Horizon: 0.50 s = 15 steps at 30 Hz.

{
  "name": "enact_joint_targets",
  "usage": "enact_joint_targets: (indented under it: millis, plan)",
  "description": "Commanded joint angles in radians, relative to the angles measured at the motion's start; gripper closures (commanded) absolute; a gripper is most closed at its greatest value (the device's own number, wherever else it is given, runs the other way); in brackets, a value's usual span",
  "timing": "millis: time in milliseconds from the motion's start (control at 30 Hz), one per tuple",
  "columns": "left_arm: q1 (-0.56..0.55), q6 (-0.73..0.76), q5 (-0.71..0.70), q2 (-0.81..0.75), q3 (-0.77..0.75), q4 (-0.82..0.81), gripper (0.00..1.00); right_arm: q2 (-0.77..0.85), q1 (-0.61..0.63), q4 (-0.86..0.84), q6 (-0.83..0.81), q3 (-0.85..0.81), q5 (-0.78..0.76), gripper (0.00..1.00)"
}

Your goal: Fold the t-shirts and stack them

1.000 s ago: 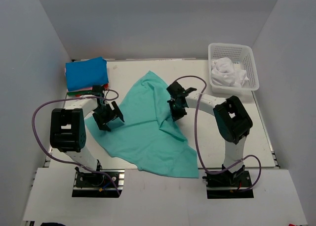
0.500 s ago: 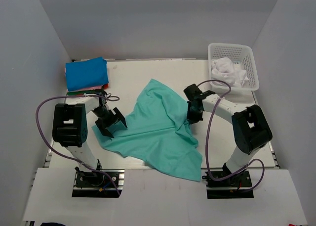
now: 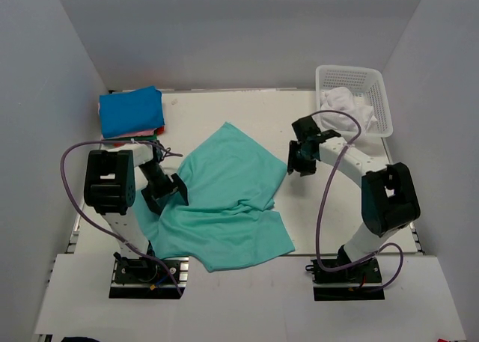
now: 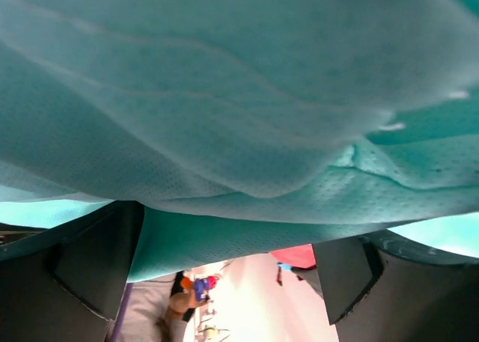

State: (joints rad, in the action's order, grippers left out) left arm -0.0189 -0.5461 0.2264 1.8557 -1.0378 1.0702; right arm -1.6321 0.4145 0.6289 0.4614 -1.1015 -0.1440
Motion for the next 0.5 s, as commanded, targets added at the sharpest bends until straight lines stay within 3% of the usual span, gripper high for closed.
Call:
enact_joint_targets:
  millis: [0,400,467]
  plan:
    - [0.000,0.098,-0.127,0.022,-0.022,-0.205,0.00,-0.047,0.010,-0.083,-0.061,-0.110,0.126,0.50]
    - [0.000,0.107,-0.127,0.013,-0.094,-0.194,0.00,-0.278,0.013,-0.058,-0.030,-0.218,0.162,0.48]
    - [0.000,0.107,-0.117,0.013,-0.103,-0.208,0.00,-0.290,0.013,-0.066,-0.033,-0.228,0.149,0.86]
